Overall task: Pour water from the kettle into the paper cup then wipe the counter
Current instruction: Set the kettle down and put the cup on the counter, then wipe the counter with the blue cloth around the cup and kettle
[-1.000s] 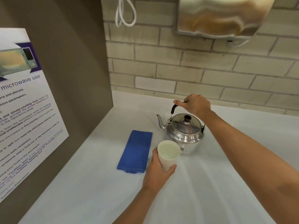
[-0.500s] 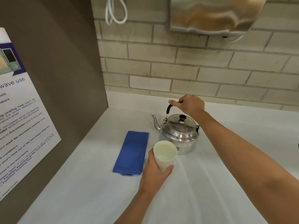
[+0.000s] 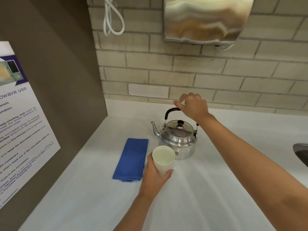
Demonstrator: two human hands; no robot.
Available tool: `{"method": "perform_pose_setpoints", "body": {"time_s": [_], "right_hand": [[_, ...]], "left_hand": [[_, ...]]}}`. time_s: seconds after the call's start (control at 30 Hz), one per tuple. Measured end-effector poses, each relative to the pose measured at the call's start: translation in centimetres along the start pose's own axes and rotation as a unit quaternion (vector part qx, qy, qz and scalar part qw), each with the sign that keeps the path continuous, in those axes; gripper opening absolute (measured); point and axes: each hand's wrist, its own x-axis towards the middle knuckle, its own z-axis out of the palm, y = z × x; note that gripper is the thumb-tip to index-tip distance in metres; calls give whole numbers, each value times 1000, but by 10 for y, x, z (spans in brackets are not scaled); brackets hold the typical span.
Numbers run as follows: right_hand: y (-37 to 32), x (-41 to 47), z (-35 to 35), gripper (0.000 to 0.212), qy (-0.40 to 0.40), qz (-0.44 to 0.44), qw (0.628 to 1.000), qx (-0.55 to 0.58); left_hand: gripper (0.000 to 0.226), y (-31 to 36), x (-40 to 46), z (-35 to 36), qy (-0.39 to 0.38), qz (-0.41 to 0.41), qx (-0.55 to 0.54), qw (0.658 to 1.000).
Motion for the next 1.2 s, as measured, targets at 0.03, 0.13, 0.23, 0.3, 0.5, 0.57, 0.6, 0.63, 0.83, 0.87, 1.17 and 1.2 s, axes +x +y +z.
{"method": "perform_pose_setpoints", "body": {"time_s": [0.03, 0.13, 0.23, 0.3, 0.5, 0.57, 0.6, 0.63, 0.83, 0.87, 1.17, 1.2], "right_hand": [[-3, -9, -4, 39, 26, 4, 1000, 2], [-10, -46, -8, 38, 47, 32, 998, -6], [-16, -99, -1, 39, 53, 64, 997, 3], [-18, -135, 9, 39, 47, 88, 995, 9], [-25, -225, 49, 59, -43, 148, 988, 19], [-29, -247, 63, 61, -75, 163, 984, -1], [-31, -256, 69, 61, -93, 171, 981, -11], [-34, -265, 75, 62, -112, 180, 977, -20], [-40, -293, 94, 65, -139, 224, 964, -33], [-40, -294, 95, 65, -136, 224, 965, -31], [-38, -295, 99, 65, -117, 222, 967, -38], [-38, -294, 100, 65, -117, 223, 967, -39]], "left_hand": [[79, 1, 0, -2, -7, -5, -9, 1000], [82, 1, -7, -11, -43, -16, -48, 998], [81, 0, -18, -22, -64, -19, -42, 997], [78, -3, -27, -28, -66, -16, -24, 997], [36, -9, -47, -50, -97, 34, 47, 994], [26, -7, -45, -60, -104, 33, 47, 993], [24, -5, -42, -64, -108, 30, 43, 993], [22, -3, -39, -68, -110, 29, 40, 993], [21, 4, -4, -84, -122, 1, 20, 992], [20, 4, 5, -85, -115, 0, 15, 993], [51, -32, 89, -74, -195, 49, 395, 896], [51, -34, 93, -70, -187, 59, 418, 887]]}}
